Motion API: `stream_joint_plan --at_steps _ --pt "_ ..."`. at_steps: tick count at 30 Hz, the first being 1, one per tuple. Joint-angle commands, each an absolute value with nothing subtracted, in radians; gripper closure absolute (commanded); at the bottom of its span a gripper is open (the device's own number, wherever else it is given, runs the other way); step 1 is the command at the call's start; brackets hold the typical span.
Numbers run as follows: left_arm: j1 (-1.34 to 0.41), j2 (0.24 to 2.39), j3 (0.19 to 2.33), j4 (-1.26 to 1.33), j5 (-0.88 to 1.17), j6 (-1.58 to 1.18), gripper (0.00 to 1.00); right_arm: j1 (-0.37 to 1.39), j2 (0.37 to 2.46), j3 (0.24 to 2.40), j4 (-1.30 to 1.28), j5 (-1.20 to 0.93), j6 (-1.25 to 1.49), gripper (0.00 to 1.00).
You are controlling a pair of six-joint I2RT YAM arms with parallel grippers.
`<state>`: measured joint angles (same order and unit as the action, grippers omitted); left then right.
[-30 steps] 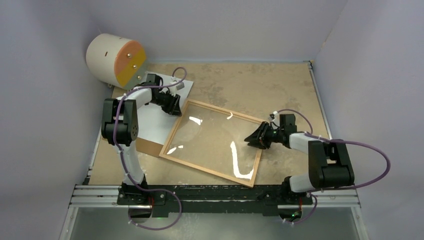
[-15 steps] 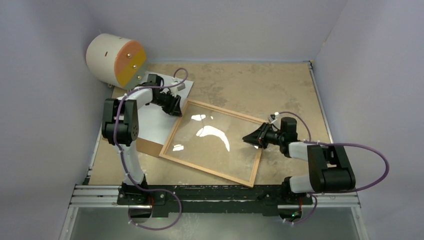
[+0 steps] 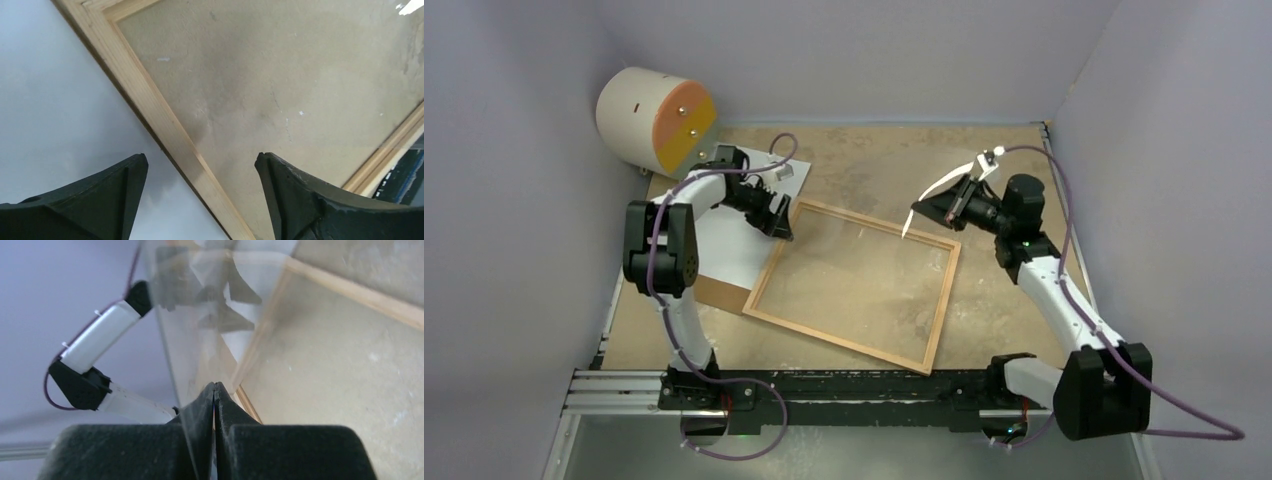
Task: Put the photo into the frame
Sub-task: Pick up the photo frame item from the photo frame.
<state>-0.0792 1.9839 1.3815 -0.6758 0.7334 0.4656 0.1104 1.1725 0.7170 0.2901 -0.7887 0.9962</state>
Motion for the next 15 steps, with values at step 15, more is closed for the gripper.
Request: stream_joint_plan --at_steps 15 --pt "-0.11 1.715 1.272 -0.726 0.532 0.467 0.05 0.255 1.187 1.291 -0.209 -0.539 0.751 1.0"
